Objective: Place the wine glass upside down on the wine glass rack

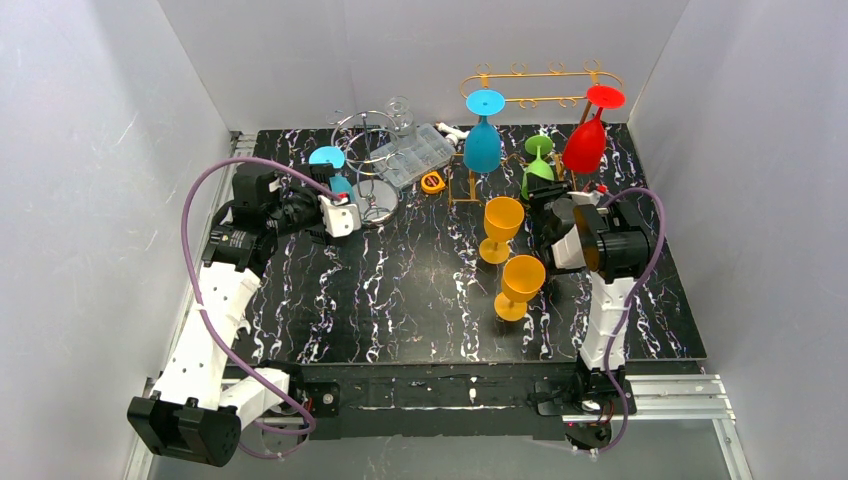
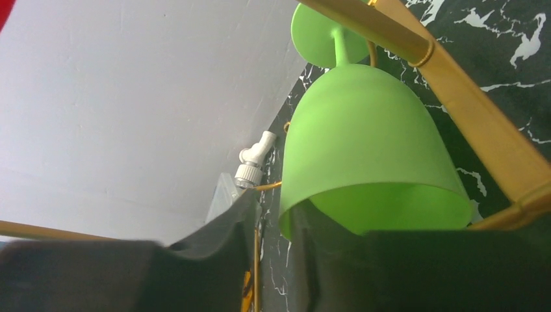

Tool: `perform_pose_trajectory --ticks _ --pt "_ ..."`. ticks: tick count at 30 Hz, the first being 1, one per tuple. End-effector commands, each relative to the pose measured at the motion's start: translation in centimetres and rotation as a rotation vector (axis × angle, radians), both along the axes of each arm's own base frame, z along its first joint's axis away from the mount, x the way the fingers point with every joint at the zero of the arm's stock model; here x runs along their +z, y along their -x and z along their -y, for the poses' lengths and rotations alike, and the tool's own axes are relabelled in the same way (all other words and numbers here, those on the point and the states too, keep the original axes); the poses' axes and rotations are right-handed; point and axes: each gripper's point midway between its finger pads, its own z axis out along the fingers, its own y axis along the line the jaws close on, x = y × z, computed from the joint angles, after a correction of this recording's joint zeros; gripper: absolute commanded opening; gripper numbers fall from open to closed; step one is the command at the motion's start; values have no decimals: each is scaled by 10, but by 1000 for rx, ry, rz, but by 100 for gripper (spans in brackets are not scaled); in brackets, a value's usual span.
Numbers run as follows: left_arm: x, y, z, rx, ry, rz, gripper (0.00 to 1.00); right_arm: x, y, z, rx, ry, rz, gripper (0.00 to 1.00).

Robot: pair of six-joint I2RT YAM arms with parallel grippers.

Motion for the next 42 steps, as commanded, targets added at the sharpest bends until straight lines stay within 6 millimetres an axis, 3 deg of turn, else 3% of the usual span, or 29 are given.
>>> perform_pose_trajectory --ticks 1,3,11,22,28,37,40,42 --pt "-2 7 -1 -14 -10 -18 98 26 -5 2 -6 -50 117 25" --pt "-1 7 -1 -14 -9 -16 98 26 -3 0 7 -53 119 19" --pt "-5 9 -2 -7 -10 -23 98 45 2 -5 36 -21 153 13" --pt "-4 11 -1 -20 -11 -16 98 76 17 -19 128 -9 213 10" --pt "1 16 -1 -20 -4 -2 98 87 47 -19 150 31 206 10" --pt "16 23 2 -45 14 39 98 125 97 -19 187 101 228 10" --pt "33 24 5 -24 88 34 98 139 117 -13 165 129 233 11" --pt "46 28 8 -25 136 25 98 137 125 -12 173 174 174 11"
